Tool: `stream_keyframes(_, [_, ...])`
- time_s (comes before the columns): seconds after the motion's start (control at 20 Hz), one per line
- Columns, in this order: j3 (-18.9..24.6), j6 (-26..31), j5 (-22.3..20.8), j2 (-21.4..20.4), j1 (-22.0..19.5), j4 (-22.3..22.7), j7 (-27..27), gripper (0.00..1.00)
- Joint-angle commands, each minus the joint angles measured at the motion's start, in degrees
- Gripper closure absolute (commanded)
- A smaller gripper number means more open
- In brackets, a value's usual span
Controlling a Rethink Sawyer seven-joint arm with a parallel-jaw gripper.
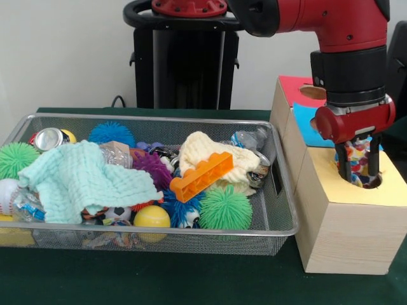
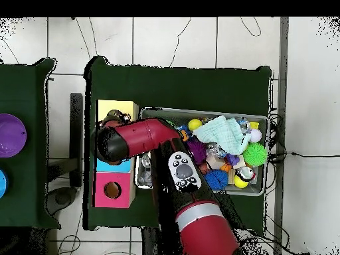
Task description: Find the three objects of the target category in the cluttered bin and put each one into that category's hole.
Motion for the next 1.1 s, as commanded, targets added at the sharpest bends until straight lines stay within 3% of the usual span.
stream_keyframes(0.05, [-2.0,7.53,-1.91,2.27,1.07,-2.14,1.46,0.0])
stream_keyframes(0.25, [0.81,3.09,-2.43,-0.71,-1.65,2.49,0.67,0.0])
stream_keyframes(0.55, [0.6,2.32,-2.57,-0.46,-1.6,2.82,1.2,0.0])
stream_keyframes(0.6, [0.62,2.6,-2.48,-0.37,-1.57,2.6,1.15,1.0])
stream_keyframes(1.1, [0.42,2.82,-2.42,-0.46,-1.36,2.68,1.33,1.0])
